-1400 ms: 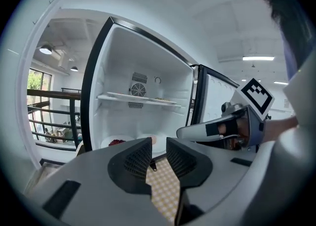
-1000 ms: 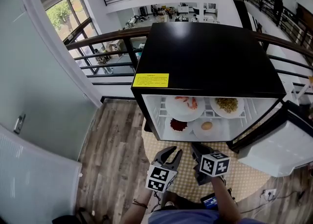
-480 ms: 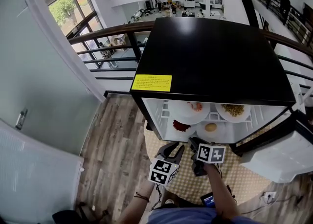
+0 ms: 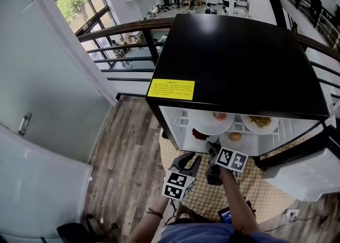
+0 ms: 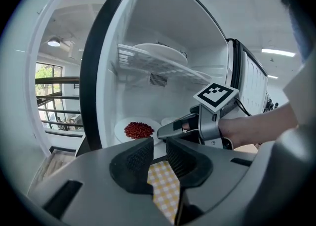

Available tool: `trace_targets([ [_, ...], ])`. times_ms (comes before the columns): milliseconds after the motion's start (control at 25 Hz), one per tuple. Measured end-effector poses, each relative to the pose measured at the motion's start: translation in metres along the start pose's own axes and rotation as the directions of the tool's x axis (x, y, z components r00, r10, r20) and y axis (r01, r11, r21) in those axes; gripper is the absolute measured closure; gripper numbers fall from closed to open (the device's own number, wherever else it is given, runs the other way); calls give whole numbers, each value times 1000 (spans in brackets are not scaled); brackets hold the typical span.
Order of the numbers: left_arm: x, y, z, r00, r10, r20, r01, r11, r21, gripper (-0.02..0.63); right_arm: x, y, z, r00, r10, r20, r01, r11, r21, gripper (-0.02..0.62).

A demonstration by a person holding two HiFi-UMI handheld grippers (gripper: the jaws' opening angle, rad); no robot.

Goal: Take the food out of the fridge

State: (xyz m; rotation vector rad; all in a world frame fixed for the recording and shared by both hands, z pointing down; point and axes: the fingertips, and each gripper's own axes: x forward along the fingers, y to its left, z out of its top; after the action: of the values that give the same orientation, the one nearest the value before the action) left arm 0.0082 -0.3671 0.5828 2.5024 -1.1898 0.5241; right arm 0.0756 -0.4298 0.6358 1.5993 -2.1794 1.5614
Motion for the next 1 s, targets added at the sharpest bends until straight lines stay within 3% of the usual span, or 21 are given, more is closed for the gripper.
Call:
trace_targets([
  [120, -4, 4, -4, 1000, 11, -2, -11, 1000, -26, 520, 1, -5, 2, 1000, -15, 9, 15, 999, 30, 501],
  [280, -6, 8, -8, 1000, 16, -1, -16, 999, -47, 520, 6, -1, 2, 1000, -1, 0, 1, 1000, 31, 511],
  [400, -7, 8, -9, 1000, 15, -6, -16, 999, -46, 520, 15, 8, -4, 999, 36, -22, -33, 993, 117, 514],
  [520, -7, 6, -10, 1000, 10, -11, -10, 999, -42, 520, 17, 7, -6, 999, 35, 4, -35, 979, 200, 564],
  [680, -12, 14, -13, 1000, 28, -10, -28, 998, -59, 520, 14, 4, -1, 999, 7, 40, -16, 974, 224, 565],
  [800, -16, 18, -16, 999, 39, -11, -40, 996, -75, 520, 11, 2, 10, 996, -20, 89, -5, 961, 277, 482],
  [880, -18, 20, -17, 999, 41, -12, -42, 996, -75, 520, 11, -1, 17, 992, -58, 115, 22, 955, 295, 462],
  [1000, -22, 22, -17, 999, 47, -12, -48, 996, -70, 520, 15, -5, 23, 983, -127, 134, 89, 963, 254, 463],
])
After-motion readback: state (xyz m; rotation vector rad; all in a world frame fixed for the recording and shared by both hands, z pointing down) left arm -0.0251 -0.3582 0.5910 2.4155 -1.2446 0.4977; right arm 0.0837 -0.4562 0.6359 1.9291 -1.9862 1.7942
